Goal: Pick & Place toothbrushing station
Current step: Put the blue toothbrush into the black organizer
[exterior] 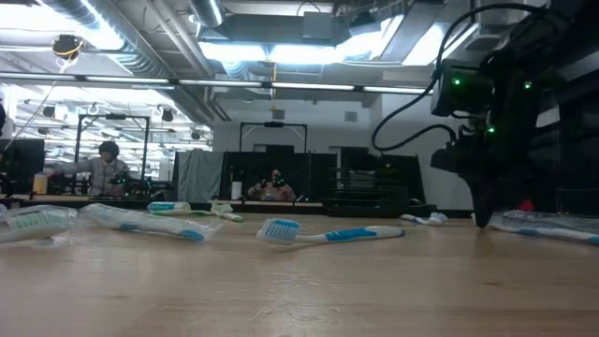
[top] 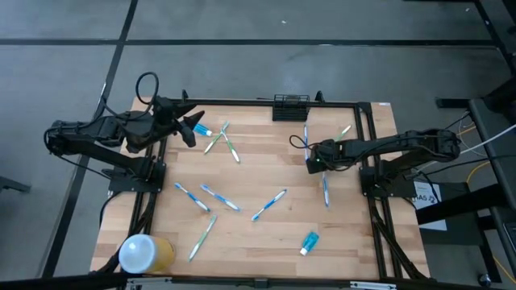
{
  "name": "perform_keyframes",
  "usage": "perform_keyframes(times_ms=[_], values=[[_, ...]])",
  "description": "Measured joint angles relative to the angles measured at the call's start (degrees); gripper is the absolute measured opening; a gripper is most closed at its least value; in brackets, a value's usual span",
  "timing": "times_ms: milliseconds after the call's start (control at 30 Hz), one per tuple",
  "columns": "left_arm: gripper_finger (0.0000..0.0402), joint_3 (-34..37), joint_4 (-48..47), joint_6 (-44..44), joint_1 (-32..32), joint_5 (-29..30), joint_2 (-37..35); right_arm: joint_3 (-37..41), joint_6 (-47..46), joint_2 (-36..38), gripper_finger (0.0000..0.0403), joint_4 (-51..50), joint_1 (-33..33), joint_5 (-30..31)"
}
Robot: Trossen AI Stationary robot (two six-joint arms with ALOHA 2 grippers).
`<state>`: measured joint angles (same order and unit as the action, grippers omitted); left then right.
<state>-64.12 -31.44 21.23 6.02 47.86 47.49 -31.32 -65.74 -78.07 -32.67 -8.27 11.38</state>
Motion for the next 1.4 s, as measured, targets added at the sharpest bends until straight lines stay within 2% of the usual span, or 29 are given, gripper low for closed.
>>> perform_keyframes(times_ms=[133, 233, 333, 500, 700, 767, 833, 900, 967, 1067, 1133, 1300, 1400], values=[[0.0183, 0.00, 0.00, 0.01, 0.00, 0.02, -0.20, 0.01, 0.51, -0.02, 0.0013, 3.92, 1.43, 0.01], [0.0183, 0.00, 0.00, 0.02, 0.00, 0.25, -0.16, -0.04, 0.00, -0.02, 0.0008, 8.23, 2.93, 1.17], [0.0183, 0.00, 0.00, 0.48, 0.00, 0.61, -0.18, -1.07, -0.89, 0.50, 0.0004, 12.78, 4.93, 4.84], [0.0183, 0.00, 0.41, 0.62, 0.00, 1.33, -1.01, -6.12, 2.82, 3.01, 0.0002, 19.36, 7.95, 17.51], [0.0182, 0.00, 4.46, -2.42, 0.78, 3.92, -3.43, -13.04, 22.08, 6.85, 0.0001, 28.60, 8.75, 35.24], [0.0182, 0.00, 5.23, -3.71, 1.55, 4.68, -3.90, -13.61, 27.85, 7.79, 0.0001, 31.20, 7.56, 39.18], [0.0182, 0.00, 5.96, -5.19, 2.49, 5.37, -4.19, -13.47, 32.04, 8.26, 0.0001, 33.79, 5.20, 40.51], [0.0182, 0.00, 6.91, -6.80, 3.71, 5.64, -4.20, -12.30, 36.24, 8.75, 0.0001, 38.23, 2.45, 40.35], [0.0182, 0.00, 8.34, -8.58, 5.08, 5.60, -4.09, -10.74, 42.08, 8.75, 0.0001, 47.04, -0.15, 38.52], [0.0182, 0.00, 10.82, -11.28, 7.23, 6.93, -3.63, -7.43, 50.78, 8.75, 0.0001, 63.01, -4.50, 30.32], [0.0182, 0.00, 11.67, -12.50, 8.73, 8.72, -3.48, -5.48, 52.73, 8.77, 0.0001, 68.72, -7.79, 25.73], [0.0182, 0.00, 14.83, -14.14, 11.97, 14.05, -3.56, -3.82, 57.79, 8.75, 0.0000, 71.93, -13.30, 19.15], [0.0182, 0.00, 17.66, -15.16, 13.39, 15.07, -3.46, -3.83, 61.11, 8.75, 0.0000, 73.70, -17.12, 14.03]])
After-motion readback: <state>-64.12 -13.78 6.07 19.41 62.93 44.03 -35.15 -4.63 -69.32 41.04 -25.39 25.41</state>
